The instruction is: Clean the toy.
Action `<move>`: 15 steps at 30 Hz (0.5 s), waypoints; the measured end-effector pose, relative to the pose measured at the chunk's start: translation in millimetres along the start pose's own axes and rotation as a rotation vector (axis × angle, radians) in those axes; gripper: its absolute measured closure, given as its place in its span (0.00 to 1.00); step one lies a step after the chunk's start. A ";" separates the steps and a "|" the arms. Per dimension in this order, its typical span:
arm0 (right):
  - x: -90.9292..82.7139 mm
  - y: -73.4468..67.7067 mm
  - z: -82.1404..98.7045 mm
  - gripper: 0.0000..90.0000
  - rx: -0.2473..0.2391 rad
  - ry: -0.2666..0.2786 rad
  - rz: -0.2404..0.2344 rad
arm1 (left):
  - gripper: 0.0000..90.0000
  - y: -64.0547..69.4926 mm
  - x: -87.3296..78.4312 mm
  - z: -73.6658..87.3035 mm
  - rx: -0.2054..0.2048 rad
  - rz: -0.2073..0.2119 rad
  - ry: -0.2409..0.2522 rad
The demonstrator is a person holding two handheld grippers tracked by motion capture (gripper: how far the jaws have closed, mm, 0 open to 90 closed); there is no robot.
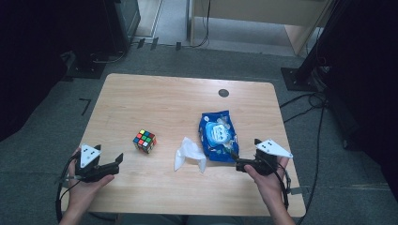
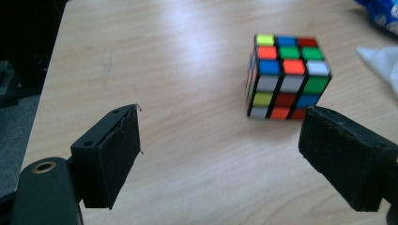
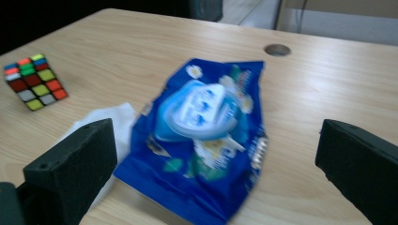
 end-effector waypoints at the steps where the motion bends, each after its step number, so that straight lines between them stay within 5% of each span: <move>1: -2.3 5.0 4.0 0.00 0.007 -0.006 0.013 | 0.15 -2.9 0.8 6.0 -0.003 -0.009 -0.010; 15: -26.7 65.9 70.5 0.00 0.081 -0.123 0.137 | 0.15 -24.0 -4.6 47.3 0.032 -0.048 -0.094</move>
Point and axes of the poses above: each handheld gripper's, and its own axes: x roughly forward along the jaws, z roughly out of its underside, y roughly to its right, the point moved 9 cm from there along x, roughly forward along the jaws, and after that the axes turned 6 degrees about -z, right-handed, at the moved point
